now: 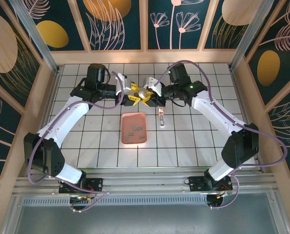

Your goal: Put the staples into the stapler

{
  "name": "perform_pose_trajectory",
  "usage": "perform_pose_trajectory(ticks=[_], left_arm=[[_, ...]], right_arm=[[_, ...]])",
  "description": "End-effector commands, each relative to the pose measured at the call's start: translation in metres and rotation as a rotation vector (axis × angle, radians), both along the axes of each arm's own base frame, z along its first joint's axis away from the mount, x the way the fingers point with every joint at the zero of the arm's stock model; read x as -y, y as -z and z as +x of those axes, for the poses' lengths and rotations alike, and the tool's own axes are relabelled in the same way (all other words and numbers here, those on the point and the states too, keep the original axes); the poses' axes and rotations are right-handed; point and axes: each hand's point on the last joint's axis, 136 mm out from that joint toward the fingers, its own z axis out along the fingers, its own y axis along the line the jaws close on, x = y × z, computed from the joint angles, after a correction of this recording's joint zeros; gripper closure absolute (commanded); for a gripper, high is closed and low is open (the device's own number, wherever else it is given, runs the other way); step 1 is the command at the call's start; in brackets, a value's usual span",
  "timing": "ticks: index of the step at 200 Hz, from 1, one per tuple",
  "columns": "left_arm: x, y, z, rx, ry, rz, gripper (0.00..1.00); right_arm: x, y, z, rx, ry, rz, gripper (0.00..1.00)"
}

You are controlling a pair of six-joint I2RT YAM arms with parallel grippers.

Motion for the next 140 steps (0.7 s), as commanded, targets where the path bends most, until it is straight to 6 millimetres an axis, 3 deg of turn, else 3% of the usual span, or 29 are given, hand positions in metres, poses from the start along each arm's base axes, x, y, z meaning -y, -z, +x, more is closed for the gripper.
perform_pose_trajectory(ticks=[1,64,140], left_arm=[[-0.004,-0.006,-0.006,0.068,-0.017,-0.004,0.47],[-0.002,0.003,-0.016,0.006,0.045,-0.016,0.49],[0.000,0.002,-0.020,-0.028,0.074,-0.036,0.54]], right_arm=[[0.009,-0.009,-0.008,0.001,0.011,0.067,0.83],[0.009,-0.014,-0.013,0.032,0.003,0.118,0.83],[-0.006,-0.022,-0.009,0.086,-0.022,0.126,0.83]])
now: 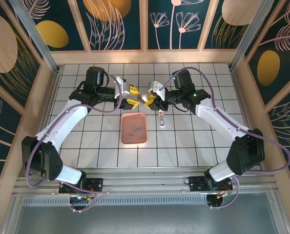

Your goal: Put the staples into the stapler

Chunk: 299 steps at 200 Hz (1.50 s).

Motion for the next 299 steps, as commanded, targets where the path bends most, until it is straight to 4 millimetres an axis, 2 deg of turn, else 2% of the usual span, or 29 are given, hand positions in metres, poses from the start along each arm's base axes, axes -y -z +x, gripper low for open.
perform_pose_trajectory(ticks=[1,49,96,118,166,189,219,230,264,299], left_arm=[[0.002,-0.001,-0.006,-0.016,0.043,-0.022,0.54],[0.002,0.001,-0.008,-0.030,0.046,-0.017,0.63],[0.003,-0.001,-0.007,-0.024,0.052,-0.024,0.64],[0.003,0.000,-0.006,-0.032,0.053,-0.022,0.69],[0.003,0.003,-0.004,-0.033,0.044,-0.016,0.83],[0.003,0.001,0.000,-0.017,0.023,-0.007,0.89],[0.001,0.002,0.010,0.009,-0.030,0.022,0.91],[0.000,0.004,0.015,0.021,-0.055,0.037,0.92],[-0.003,0.008,0.024,0.056,-0.095,0.073,0.96],[-0.004,0.014,0.032,0.071,-0.121,0.117,0.98]], right_arm=[[-0.009,-0.023,0.001,0.067,-0.026,0.048,0.83],[-0.010,-0.027,0.003,0.078,-0.025,0.054,0.83],[-0.011,-0.025,0.005,0.079,-0.021,0.050,0.83],[-0.017,-0.025,0.001,0.083,-0.036,0.054,0.83],[-0.017,-0.024,0.003,0.087,-0.022,0.059,0.81],[-0.016,-0.024,0.005,0.085,0.006,0.074,0.71],[-0.009,-0.026,0.011,0.044,0.116,0.120,0.46],[-0.005,-0.028,0.017,0.002,0.186,0.141,0.40],[0.003,-0.031,0.024,-0.167,0.342,0.203,0.33],[0.004,-0.044,0.016,-0.310,0.373,0.323,0.33]])
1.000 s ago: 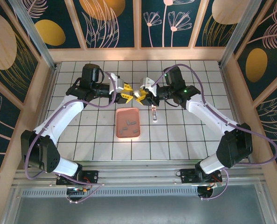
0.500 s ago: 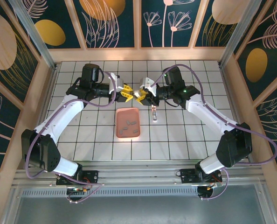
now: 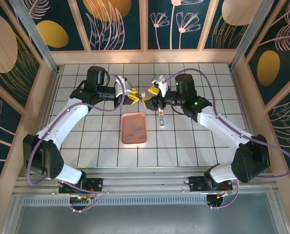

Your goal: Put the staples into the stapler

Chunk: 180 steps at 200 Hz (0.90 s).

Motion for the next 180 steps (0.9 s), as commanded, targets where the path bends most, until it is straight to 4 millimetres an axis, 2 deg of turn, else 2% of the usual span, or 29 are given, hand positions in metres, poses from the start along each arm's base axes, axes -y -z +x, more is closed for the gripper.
perform_pose_trajectory(ticks=[1,22,52,125,144,180], left_arm=[[0.000,0.000,0.008,0.042,-0.011,0.037,0.98],[-0.002,0.004,0.010,0.053,-0.018,0.068,0.97],[-0.003,0.009,0.007,0.046,-0.009,0.081,0.97],[-0.004,0.009,0.004,0.046,-0.013,0.082,0.98],[-0.004,0.010,0.004,0.044,-0.013,0.082,0.98],[-0.004,0.008,0.005,0.050,-0.013,0.080,1.00]], right_arm=[[0.001,-0.025,-0.004,-0.087,0.060,0.153,0.33],[0.001,-0.030,-0.001,-0.141,0.084,0.218,0.33],[-0.001,-0.025,0.009,-0.247,0.138,0.253,0.33],[-0.018,-0.004,0.018,-0.375,0.154,0.198,0.29],[-0.016,-0.001,0.022,-0.379,0.180,0.187,0.31],[-0.002,0.019,0.029,-0.397,0.251,0.146,0.34]])
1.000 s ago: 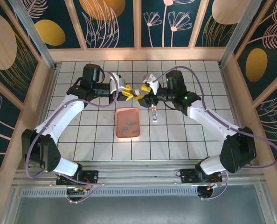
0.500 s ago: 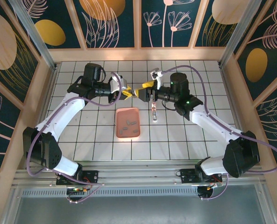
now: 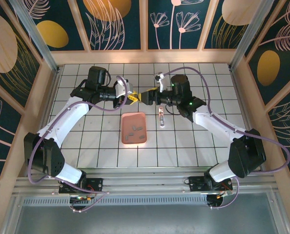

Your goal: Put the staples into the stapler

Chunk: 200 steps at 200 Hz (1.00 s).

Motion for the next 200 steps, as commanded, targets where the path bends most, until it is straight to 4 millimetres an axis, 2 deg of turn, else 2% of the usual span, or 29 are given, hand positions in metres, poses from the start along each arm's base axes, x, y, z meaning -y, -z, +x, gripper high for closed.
perform_pose_trajectory(ticks=[1,38,44,64,91,109,128,141,153,182,200], left_arm=[[0.002,-0.008,-0.003,0.029,0.022,-0.009,1.00],[0.002,-0.010,-0.004,0.029,0.026,-0.013,1.00],[0.003,-0.011,-0.004,0.032,0.029,-0.013,1.00],[0.003,-0.011,-0.004,0.041,0.033,-0.014,1.00],[0.004,-0.011,-0.003,0.036,0.037,-0.017,1.00],[0.004,-0.011,-0.004,0.035,0.037,-0.017,1.00],[0.004,-0.013,-0.004,0.037,0.040,-0.025,1.00],[0.005,-0.014,-0.004,0.036,0.040,-0.031,1.00],[0.005,-0.014,-0.003,0.035,0.039,-0.031,1.00],[0.006,-0.017,-0.004,0.036,0.045,-0.047,1.00],[0.008,-0.024,0.000,0.038,0.024,-0.080,1.00]], right_arm=[[0.010,0.004,0.008,-0.013,0.056,-0.027,0.34],[0.021,0.019,0.008,-0.038,0.083,-0.063,0.37],[0.033,0.021,0.017,-0.045,0.118,-0.058,0.38],[0.043,0.025,0.020,-0.051,0.139,-0.036,0.40],[0.049,0.033,0.021,-0.064,0.143,-0.032,0.41],[0.053,0.046,0.020,-0.095,0.154,-0.048,0.40],[0.059,0.069,0.017,-0.146,0.178,-0.088,0.41],[0.061,0.075,0.013,-0.151,0.173,-0.099,0.41],[0.061,0.069,0.011,-0.115,0.162,-0.095,0.41],[0.068,0.029,0.006,0.080,0.150,-0.087,0.39],[0.076,0.009,0.007,0.082,0.192,-0.029,0.38]])
